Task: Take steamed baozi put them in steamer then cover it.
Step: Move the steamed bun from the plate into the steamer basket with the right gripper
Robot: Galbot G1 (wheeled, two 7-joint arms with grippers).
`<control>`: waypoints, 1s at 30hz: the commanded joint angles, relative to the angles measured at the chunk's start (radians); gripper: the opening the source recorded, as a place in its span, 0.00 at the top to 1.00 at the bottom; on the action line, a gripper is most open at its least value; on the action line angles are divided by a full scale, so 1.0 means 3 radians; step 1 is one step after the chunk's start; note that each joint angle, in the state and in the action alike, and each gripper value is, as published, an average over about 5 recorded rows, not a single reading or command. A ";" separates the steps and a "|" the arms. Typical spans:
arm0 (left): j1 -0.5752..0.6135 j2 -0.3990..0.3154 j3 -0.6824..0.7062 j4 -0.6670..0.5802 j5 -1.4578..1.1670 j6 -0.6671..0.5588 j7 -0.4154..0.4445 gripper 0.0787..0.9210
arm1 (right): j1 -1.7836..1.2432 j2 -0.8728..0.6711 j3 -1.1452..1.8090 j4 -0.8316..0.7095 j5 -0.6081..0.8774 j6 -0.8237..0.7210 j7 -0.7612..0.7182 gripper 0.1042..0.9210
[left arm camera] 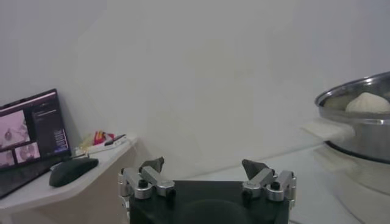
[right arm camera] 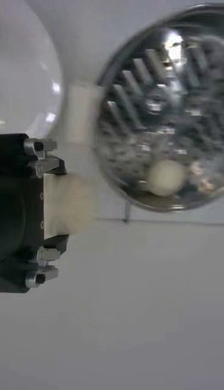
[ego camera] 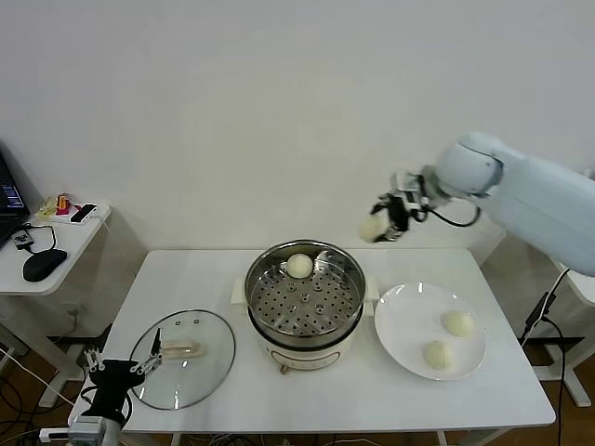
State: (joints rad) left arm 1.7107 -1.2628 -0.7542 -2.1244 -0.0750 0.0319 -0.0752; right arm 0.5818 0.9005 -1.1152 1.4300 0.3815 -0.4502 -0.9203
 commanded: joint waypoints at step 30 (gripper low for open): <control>-0.0057 -0.0078 -0.0068 -0.0044 -0.0014 0.0002 -0.0001 0.12 | -0.0696 0.1371 -0.0292 -0.0784 0.0295 -0.0597 0.0227 0.37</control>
State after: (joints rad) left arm 1.6935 -1.2860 -0.7745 -2.1379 -0.0797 0.0329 -0.0755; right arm 0.4028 1.2821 -1.2008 1.2348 0.4827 -0.6180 -0.8590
